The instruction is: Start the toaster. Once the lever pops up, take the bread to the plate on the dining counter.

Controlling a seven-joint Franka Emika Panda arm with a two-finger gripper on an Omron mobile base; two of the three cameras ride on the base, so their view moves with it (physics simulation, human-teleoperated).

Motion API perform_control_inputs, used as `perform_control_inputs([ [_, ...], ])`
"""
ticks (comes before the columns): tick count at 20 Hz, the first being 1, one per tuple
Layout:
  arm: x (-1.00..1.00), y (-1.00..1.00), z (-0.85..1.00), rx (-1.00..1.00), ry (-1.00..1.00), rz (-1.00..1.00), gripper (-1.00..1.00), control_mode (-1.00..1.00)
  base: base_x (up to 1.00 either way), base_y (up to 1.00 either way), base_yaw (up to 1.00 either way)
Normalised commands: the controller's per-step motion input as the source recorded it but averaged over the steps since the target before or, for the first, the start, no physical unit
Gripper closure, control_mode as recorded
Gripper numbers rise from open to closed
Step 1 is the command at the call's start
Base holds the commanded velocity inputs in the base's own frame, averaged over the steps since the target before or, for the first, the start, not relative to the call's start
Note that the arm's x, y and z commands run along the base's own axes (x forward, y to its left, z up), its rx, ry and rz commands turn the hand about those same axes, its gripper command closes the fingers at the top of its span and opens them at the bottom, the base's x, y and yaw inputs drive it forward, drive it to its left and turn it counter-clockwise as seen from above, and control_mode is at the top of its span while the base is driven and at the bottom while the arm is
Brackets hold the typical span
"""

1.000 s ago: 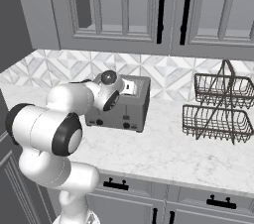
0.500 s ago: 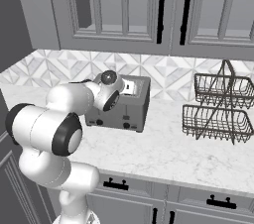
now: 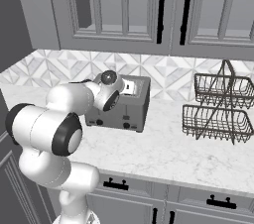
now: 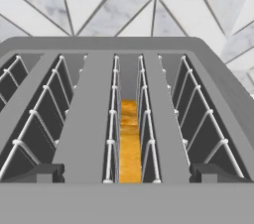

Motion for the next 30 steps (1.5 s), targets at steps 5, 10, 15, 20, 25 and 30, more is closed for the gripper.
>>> perform_control_inputs([
  [5,0.00,0.00,0.00,0.00,0.00,0.00,-1.00,-1.00,0.00,0.00,0.00],
  [10,0.00,0.00,0.00,0.00,0.00,0.00,-1.00,-1.00,0.00,0.00,0.00],
  [15,0.00,0.00,0.00,0.00,0.00,0.00,-1.00,-1.00,0.00,0.00,0.00],
  [20,0.00,0.00,0.00,0.00,0.00,0.00,-1.00,-1.00,0.00,0.00,0.00],
  [25,0.00,0.00,0.00,0.00,0.00,0.00,-1.00,-1.00,0.00,0.00,0.00],
  [30,0.00,0.00,0.00,0.00,0.00,0.00,-1.00,-1.00,0.00,0.00,0.00],
])
